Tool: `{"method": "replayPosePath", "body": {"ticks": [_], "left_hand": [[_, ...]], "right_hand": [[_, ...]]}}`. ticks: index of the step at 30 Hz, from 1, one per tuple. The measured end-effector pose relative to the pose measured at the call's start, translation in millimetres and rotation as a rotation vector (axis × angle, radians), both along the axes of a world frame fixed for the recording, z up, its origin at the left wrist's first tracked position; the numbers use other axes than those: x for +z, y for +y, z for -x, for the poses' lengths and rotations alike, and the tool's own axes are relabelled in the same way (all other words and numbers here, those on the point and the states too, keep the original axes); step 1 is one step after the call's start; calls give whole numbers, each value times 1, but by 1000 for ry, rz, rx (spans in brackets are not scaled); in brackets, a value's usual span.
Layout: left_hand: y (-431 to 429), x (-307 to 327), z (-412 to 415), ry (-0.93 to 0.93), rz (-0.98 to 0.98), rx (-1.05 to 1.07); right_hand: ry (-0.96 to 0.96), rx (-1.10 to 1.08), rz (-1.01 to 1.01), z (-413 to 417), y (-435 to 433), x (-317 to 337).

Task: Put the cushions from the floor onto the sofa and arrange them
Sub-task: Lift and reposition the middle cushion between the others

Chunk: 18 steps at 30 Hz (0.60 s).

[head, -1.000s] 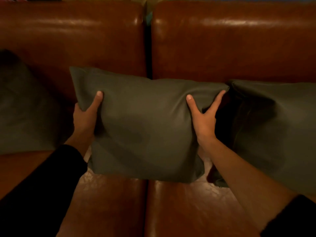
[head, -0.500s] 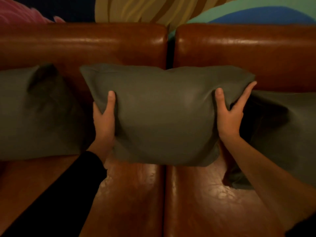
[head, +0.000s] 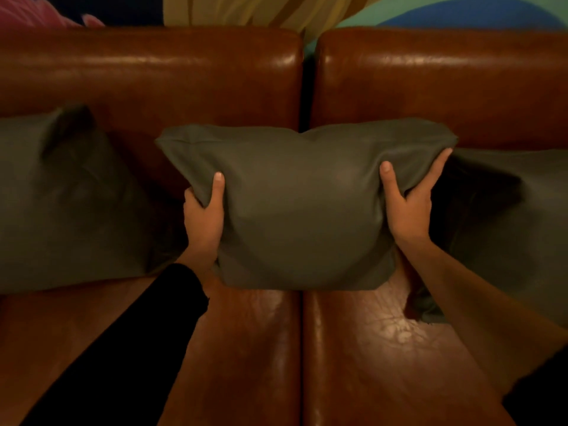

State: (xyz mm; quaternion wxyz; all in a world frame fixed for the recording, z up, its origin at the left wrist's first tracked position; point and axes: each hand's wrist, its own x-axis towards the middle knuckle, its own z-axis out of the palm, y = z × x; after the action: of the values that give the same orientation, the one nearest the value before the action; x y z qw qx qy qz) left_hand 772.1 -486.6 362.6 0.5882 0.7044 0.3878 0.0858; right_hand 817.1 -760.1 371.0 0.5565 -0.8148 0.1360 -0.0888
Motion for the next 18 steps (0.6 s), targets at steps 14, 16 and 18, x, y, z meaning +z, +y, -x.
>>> {"method": "replayPosePath", "body": {"ticks": [14, 16, 18], "left_hand": [[-1, -10, 2, -140, -148, 1], [-2, -10, 1, -134, -124, 16], [-7, -6, 11, -196, -317, 54]], "right_hand": [[-85, -193, 21, 5, 5, -15], [-87, -151, 78, 1, 3, -17], [-49, -148, 153, -1, 2, -16]]}}
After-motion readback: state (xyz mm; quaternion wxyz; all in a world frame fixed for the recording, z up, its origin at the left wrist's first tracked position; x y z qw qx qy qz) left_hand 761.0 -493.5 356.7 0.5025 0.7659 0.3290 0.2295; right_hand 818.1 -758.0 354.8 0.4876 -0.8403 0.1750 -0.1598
